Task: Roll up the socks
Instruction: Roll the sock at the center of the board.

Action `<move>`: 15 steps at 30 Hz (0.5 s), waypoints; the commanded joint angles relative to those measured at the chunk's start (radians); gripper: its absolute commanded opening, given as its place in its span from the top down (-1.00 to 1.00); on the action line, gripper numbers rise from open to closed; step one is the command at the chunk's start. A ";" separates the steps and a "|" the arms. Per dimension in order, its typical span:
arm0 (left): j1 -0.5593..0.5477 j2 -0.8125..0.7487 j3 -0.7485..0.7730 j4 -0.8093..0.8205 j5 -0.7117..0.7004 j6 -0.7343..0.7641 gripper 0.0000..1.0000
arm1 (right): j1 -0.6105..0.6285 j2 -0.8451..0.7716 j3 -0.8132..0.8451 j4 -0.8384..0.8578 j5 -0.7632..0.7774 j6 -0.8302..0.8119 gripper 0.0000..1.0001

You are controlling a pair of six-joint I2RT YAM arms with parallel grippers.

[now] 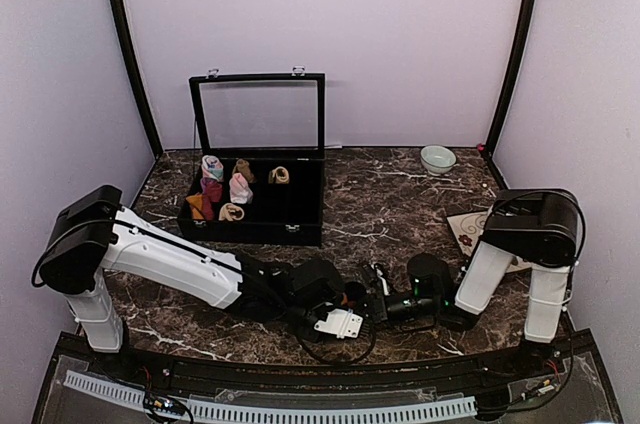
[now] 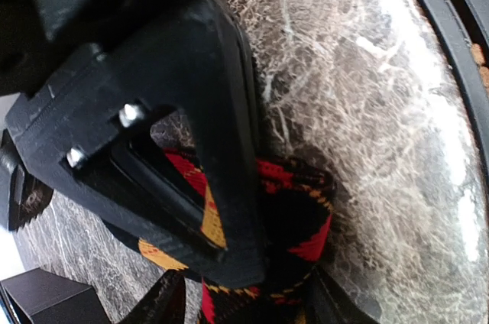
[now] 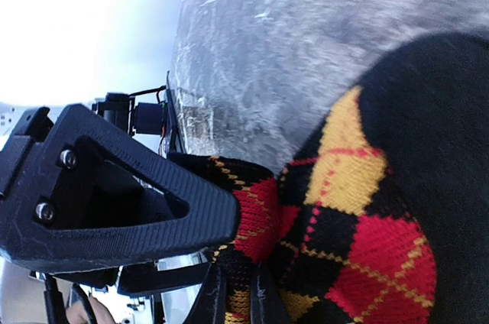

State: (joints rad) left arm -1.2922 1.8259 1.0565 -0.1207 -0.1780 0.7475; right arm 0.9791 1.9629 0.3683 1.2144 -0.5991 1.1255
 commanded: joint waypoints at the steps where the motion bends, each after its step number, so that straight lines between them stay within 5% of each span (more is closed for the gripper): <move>1: 0.012 0.024 -0.013 0.043 -0.068 0.011 -0.05 | -0.012 0.004 -0.052 -0.165 0.034 0.046 0.95; 15: 0.057 0.083 0.005 0.048 -0.041 0.018 -0.04 | -0.010 0.061 -0.075 0.055 0.042 0.140 0.95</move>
State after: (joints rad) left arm -1.2564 1.8755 1.0569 -0.0200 -0.2211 0.7532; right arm 0.9649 1.9766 0.3195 1.3285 -0.5392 1.2522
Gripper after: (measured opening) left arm 0.542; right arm 0.058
